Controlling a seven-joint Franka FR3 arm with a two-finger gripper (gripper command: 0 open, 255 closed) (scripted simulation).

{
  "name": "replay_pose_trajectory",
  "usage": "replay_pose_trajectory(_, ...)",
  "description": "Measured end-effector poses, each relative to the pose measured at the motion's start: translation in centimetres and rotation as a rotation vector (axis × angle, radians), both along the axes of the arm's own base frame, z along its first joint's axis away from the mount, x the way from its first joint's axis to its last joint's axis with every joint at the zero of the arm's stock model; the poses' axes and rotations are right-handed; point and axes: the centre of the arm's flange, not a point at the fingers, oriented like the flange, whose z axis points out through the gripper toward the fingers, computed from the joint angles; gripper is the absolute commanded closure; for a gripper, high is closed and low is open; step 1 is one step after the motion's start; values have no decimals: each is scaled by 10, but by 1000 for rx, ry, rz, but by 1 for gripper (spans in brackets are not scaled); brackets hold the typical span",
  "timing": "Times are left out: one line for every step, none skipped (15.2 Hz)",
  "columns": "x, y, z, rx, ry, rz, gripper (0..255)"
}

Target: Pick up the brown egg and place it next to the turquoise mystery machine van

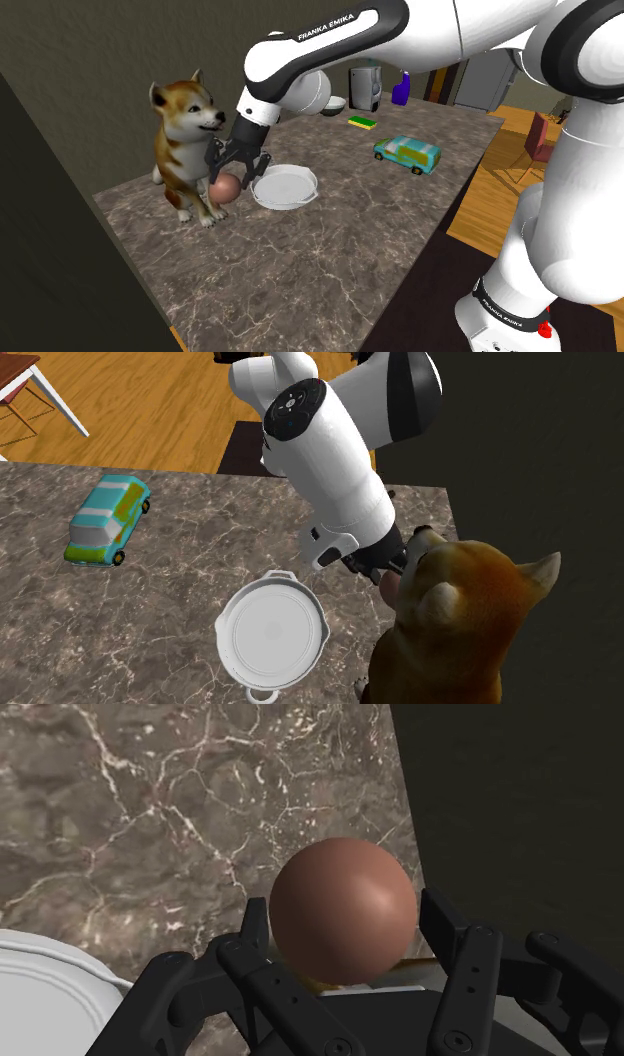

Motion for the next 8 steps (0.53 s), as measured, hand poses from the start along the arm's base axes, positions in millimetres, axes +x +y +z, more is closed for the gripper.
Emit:
replay_pose_trajectory(0,-1,5,0,1,0,255)
replay_pose_trajectory(1,0,9,0,1,0,255)
replay_pose_trajectory(1,1,16,-1,2,0,255)
replay_pose_trajectory(0,1,21,-1,2,0,255)
replay_pose_trajectory(2,0,25,-1,2,0,255)
replay_pose_trajectory(2,0,29,-1,2,0,255)
replay_pose_trajectory(0,-4,31,-1,1,1,255)
replay_pose_trajectory(-5,-14,32,0,0,1,255)
